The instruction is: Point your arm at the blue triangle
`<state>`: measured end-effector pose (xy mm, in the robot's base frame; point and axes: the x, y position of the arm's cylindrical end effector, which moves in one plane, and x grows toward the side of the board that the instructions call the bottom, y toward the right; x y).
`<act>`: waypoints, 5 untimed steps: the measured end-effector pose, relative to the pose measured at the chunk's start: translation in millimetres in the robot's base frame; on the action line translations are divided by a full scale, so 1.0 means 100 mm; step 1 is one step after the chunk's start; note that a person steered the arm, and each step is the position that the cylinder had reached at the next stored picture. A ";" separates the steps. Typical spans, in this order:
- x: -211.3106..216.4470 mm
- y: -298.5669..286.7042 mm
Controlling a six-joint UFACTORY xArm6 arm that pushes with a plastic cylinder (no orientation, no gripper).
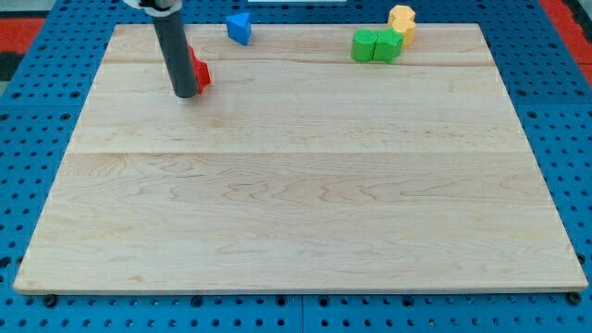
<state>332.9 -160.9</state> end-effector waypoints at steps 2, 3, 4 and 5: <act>-0.35 -0.16; -0.49 -0.16; -0.58 -0.24; -0.65 -0.99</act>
<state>268.1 -259.7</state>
